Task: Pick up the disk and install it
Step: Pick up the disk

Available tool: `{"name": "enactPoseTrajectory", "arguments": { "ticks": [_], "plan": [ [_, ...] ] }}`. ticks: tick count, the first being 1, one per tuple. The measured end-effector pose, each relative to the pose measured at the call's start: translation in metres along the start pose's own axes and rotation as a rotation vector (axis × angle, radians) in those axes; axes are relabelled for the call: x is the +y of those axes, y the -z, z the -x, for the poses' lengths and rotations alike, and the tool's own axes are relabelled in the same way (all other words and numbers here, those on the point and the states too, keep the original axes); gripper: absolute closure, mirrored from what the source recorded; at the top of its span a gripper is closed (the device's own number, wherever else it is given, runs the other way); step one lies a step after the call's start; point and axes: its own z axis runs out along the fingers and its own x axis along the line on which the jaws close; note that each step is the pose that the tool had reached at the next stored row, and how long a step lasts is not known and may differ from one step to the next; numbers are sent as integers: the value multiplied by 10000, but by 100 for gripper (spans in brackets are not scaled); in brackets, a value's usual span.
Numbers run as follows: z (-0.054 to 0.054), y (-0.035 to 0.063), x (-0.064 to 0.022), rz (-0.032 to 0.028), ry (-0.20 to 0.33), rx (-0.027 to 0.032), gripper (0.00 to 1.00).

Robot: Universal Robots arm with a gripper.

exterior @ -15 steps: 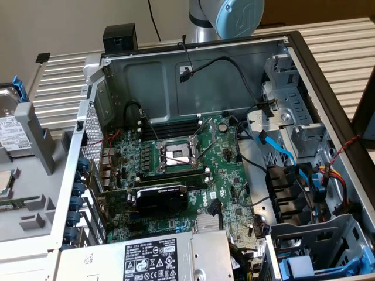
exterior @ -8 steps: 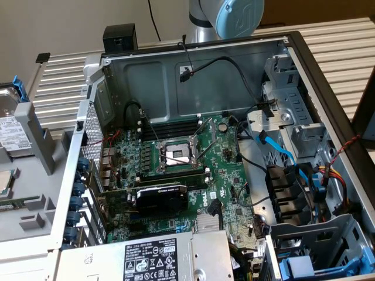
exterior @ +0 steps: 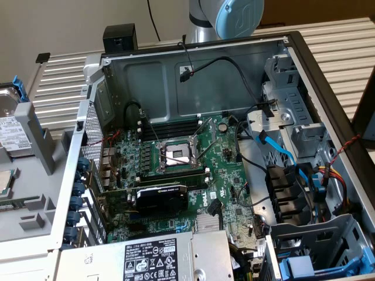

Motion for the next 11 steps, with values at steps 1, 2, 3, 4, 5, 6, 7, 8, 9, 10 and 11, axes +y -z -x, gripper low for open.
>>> {"name": "enactPoseTrajectory", "arguments": {
  "ticks": [1, 2, 3, 4, 5, 6, 7, 8, 9, 10, 11],
  "plan": [
    [0, 0, 2, 0, 1, 0, 89],
    [-1, 0, 8, 0, 5, 0, 89],
    [-1, 0, 14, 0, 12, 1, 89],
    [-2, 0, 21, 0, 21, 0, 89],
    [-2, -1, 28, -1, 32, 0, 89],
    [-3, 0, 36, -1, 48, 0, 89],
    [-3, 0, 48, 0, 75, 0, 89],
    [-4, 0, 58, 1, 115, 0, 89],
    [-6, 0, 67, 2, 174, -1, 89],
    [-6, -1, 75, 1, 237, -1, 89],
    [-7, 0, 84, 4, 307, -1, 89]
  ]
}}
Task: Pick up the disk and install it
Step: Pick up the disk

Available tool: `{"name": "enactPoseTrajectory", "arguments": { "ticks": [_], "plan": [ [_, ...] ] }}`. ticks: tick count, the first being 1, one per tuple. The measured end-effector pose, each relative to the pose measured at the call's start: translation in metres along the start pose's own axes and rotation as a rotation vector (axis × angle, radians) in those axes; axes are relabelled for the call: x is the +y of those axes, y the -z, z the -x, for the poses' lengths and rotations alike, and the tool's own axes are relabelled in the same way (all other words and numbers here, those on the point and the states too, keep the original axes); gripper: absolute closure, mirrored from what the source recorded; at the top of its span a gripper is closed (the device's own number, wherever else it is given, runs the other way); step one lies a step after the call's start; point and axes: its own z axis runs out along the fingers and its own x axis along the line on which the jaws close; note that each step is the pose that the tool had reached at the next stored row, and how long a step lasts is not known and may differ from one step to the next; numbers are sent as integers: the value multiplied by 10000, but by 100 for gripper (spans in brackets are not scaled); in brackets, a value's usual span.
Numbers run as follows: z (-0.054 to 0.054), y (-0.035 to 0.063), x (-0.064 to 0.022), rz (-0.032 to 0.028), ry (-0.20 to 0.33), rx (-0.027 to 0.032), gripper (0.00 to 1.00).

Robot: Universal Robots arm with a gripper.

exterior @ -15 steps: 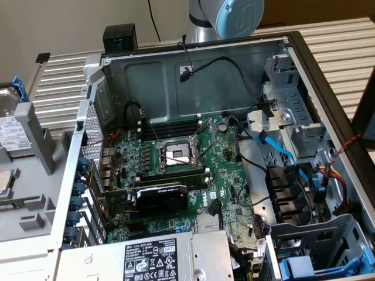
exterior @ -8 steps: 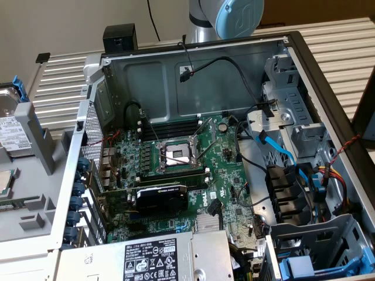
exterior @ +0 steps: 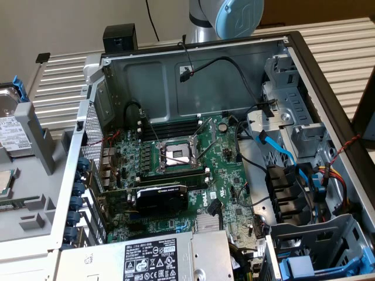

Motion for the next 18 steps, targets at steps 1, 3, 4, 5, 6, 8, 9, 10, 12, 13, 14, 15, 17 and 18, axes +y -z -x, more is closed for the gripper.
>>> {"name": "enactPoseTrajectory", "arguments": {
  "ticks": [1, 3, 4, 5, 6, 8, 9, 10, 12, 13, 14, 15, 17, 18],
  "plan": [
    [0, 0, 8, 1, 64, 0, 89],
    [-1, 0, 19, 2, 157, -1, 89],
    [-1, 0, 25, 3, 170, -1, 89],
    [-1, 0, 32, 3, 173, -1, 89],
    [-2, 0, 38, 2, 174, -1, 89],
    [-2, 0, 47, 3, 175, -1, 89],
    [-2, 1, 50, 3, 175, 0, 89],
    [-2, 1, 52, 3, 175, -1, 89],
    [-2, 1, 53, 3, 175, 0, 89],
    [-2, 1, 53, 3, 174, -1, 89],
    [-2, 0, 54, 3, 175, -1, 89],
    [-2, 0, 54, 2, 174, -1, 89],
    [-2, 0, 54, 2, 175, -1, 89],
    [-3, 0, 53, 3, 175, -1, 89]
  ]
}}
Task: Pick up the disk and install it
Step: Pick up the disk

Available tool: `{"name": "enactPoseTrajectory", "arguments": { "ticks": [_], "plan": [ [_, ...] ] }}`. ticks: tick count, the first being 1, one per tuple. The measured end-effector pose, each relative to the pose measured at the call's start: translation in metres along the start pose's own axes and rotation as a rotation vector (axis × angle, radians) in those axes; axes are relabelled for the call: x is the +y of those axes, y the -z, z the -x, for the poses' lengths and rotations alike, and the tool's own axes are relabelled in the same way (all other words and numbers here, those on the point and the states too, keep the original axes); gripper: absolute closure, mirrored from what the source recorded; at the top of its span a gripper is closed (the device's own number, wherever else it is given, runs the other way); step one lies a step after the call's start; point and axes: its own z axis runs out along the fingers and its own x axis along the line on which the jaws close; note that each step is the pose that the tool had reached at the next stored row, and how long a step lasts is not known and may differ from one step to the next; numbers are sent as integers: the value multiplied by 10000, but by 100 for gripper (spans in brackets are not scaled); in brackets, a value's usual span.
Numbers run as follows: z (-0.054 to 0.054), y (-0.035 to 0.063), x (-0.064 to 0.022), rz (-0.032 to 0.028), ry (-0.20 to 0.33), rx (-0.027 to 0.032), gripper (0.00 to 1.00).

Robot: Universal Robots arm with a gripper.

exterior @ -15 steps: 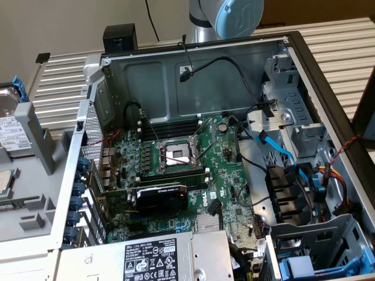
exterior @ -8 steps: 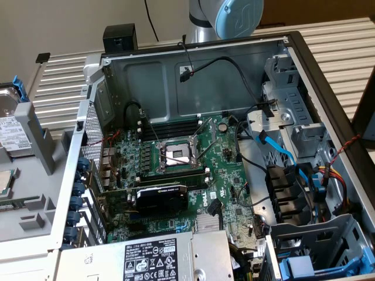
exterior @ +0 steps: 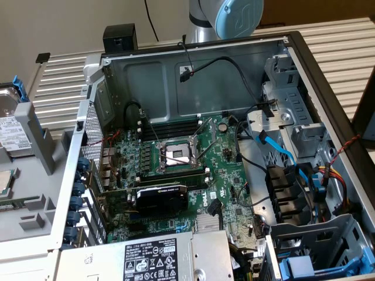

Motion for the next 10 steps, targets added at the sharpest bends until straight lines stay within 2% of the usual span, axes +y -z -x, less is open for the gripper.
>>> {"name": "enactPoseTrajectory", "arguments": {
  "ticks": [7, 8, 9, 10],
  "plan": [
    [0, 0, 0, 2, 0, 1, 89],
    [0, -1, 0, 2, 0, 0, 89],
    [0, -1, 0, 1, 0, 0, 83],
    [0, -2, 0, 0, 0, 0, 83]
  ]
}}
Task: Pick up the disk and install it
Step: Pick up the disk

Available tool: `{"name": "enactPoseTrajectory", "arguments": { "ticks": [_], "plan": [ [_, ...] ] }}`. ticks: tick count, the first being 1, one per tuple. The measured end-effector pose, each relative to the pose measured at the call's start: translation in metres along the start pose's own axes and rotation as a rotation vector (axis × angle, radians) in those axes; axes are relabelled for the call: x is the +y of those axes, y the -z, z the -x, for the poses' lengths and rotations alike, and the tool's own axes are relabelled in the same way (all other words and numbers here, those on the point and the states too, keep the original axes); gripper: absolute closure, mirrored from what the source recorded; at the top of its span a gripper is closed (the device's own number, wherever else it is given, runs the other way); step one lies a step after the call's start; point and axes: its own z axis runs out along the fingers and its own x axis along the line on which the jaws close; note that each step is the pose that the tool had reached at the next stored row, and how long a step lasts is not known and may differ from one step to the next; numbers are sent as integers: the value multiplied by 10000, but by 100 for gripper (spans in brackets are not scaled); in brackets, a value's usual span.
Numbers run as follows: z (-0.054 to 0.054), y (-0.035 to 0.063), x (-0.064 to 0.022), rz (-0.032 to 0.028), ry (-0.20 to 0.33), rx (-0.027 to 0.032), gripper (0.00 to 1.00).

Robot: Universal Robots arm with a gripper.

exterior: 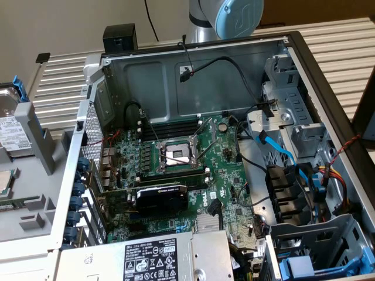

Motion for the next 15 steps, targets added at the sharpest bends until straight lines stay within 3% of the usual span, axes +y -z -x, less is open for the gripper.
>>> {"name": "enactPoseTrajectory", "arguments": {
  "ticks": [1, 2, 6, 9, 10, 15],
  "plan": [
    [0, 0, 0, 0, 0, 0, 76],
    [0, -1, 0, 0, 0, 0, 76],
    [0, -1, 0, 0, 0, 0, 53],
    [0, -1, 1, 4, 0, 0, 47],
    [0, -2, 0, 6, 0, 0, 40],
    [0, -1, 0, 11, -1, 0, 40]
  ]
}}
